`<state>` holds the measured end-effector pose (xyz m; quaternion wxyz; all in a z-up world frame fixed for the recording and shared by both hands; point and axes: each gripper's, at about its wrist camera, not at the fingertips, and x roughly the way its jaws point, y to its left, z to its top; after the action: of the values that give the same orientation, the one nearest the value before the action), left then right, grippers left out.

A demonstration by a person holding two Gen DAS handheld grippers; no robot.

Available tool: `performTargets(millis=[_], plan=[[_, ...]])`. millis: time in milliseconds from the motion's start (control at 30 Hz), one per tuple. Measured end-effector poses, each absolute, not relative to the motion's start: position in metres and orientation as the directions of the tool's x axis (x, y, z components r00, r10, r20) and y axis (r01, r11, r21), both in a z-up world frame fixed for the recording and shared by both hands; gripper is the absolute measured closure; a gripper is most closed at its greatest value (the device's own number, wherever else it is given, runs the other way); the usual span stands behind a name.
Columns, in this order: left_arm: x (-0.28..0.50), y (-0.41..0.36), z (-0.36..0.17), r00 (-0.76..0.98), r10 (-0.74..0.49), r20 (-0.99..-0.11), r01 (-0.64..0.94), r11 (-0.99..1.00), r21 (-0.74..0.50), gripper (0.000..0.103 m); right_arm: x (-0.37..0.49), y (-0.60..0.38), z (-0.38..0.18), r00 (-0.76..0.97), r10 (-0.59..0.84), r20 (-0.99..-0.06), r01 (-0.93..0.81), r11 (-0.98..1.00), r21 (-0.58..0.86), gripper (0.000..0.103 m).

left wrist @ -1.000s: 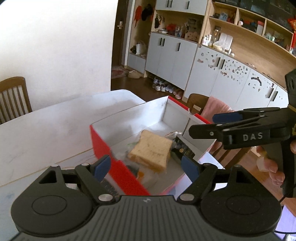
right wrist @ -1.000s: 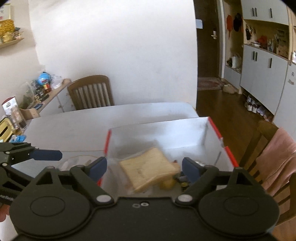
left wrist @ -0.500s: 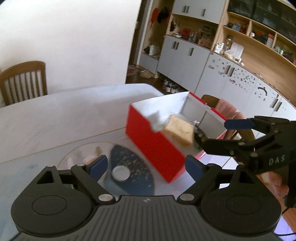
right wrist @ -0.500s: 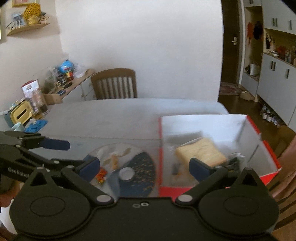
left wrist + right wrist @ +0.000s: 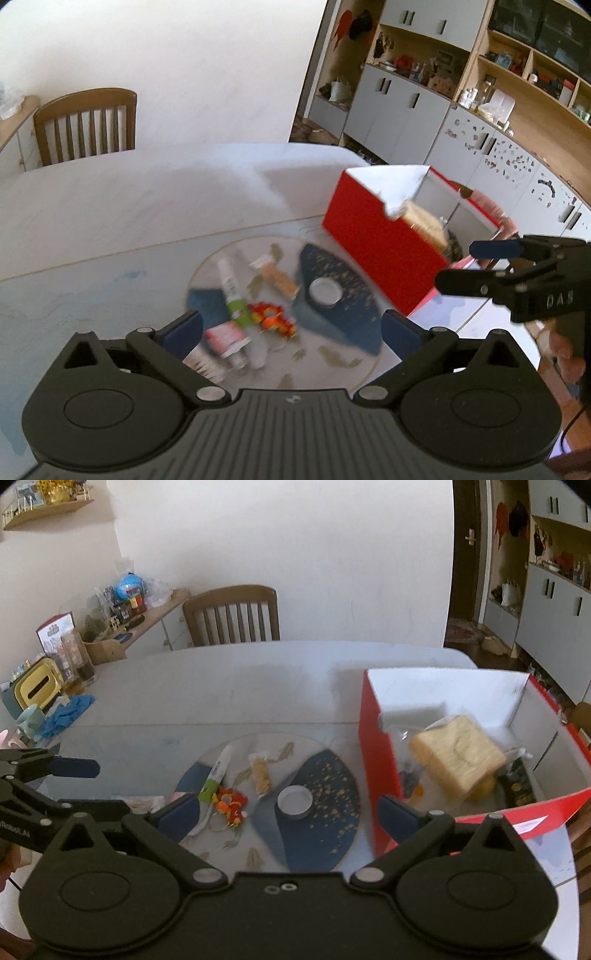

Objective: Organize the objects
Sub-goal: 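Withdraw both tools from the box back over the glass mat, then grasp cotton swab bag with left tool while right tool grasps red parrot toy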

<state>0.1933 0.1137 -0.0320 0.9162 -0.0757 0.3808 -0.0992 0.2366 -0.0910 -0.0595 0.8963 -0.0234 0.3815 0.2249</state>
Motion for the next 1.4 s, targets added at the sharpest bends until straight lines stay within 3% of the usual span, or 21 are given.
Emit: performTargets(millis=[500,700,1133,1400], plan=[[0.188,0.174,-0.095,0.641,-0.176,-0.747,0.205,0.977,-0.054,0.0,0.247,-0.021,-0.105,0.556,0.365,-0.747,-0.494,0.867,0.056,0.004],[0.196,0.184,-0.115,0.612,-0.197,-0.766,0.233,0.97,-0.063,0.0,0.258,-0.006,-0.126,0.522,0.334,-0.785,-0.485,0.873,0.049,0.017],[0.209,0.186,-0.136,0.597,-0.22,-0.772,0.304,0.952,-0.037,0.0,0.274,0.012,-0.15,0.463,0.302,-0.834,-0.48,0.876,0.05,0.031],[0.213,0.19,-0.143,0.596,-0.22,-0.772,0.298,0.954,-0.042,0.004,0.281,0.025,-0.158,0.452,0.29,-0.844,-0.484,0.874,0.041,0.045]])
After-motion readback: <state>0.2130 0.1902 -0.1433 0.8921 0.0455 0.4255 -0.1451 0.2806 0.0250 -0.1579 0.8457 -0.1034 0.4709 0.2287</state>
